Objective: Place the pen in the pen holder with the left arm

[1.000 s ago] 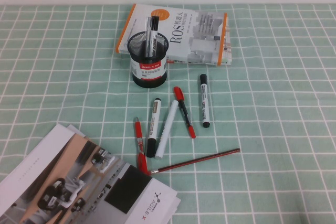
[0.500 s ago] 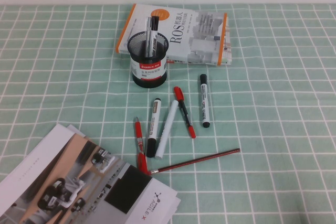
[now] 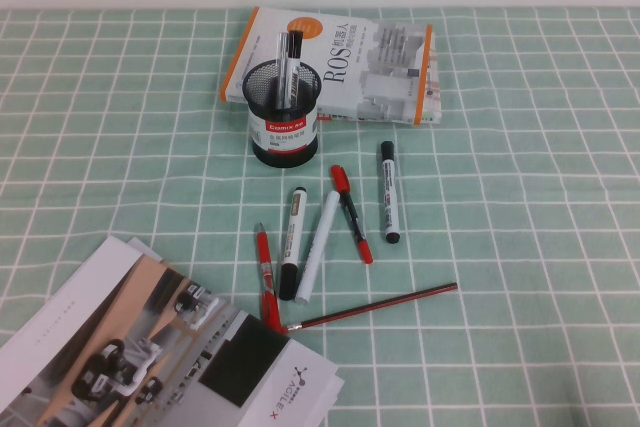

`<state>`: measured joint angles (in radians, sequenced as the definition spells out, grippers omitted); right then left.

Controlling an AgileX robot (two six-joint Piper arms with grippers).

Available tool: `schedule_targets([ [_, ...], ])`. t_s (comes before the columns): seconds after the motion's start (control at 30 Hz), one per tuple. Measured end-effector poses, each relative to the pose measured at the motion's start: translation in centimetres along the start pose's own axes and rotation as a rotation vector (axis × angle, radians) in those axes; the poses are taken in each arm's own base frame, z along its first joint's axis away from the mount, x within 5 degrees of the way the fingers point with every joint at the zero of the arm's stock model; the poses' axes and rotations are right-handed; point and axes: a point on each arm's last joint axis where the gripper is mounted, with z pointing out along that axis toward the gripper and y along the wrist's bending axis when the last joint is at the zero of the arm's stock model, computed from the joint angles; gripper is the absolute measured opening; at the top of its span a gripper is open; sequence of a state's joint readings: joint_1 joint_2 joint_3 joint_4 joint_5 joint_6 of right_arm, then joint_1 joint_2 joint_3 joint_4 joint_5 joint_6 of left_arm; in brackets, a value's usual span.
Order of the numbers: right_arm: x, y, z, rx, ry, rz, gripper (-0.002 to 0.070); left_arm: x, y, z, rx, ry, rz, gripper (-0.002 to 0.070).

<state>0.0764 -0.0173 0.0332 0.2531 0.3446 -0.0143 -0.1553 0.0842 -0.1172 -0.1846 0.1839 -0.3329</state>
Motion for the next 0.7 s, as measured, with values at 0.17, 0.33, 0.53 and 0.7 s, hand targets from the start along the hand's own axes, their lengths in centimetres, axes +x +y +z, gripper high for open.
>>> schedule_targets([
  [0.17,0.0,0.0,0.0,0.000,0.000,0.000,-0.0020,-4.2,-2.7,1.2,-0.048,0.162,0.037,-0.0004],
  [0.33,0.0,0.0,0.0,0.000,0.000,0.000,-0.0020,-7.0,-4.8,4.5,-0.087,0.448,0.170,-0.0004],
  [0.53,0.0,0.0,0.0,0.000,0.000,0.000,-0.0020,-7.4,-6.2,10.9,-0.027,0.713,0.203,-0.0004],
  [0.7,0.0,0.0,0.0,0.000,0.000,0.000,-0.0020,-5.0,-6.8,16.5,0.012,0.891,0.230,-0.0004],
])
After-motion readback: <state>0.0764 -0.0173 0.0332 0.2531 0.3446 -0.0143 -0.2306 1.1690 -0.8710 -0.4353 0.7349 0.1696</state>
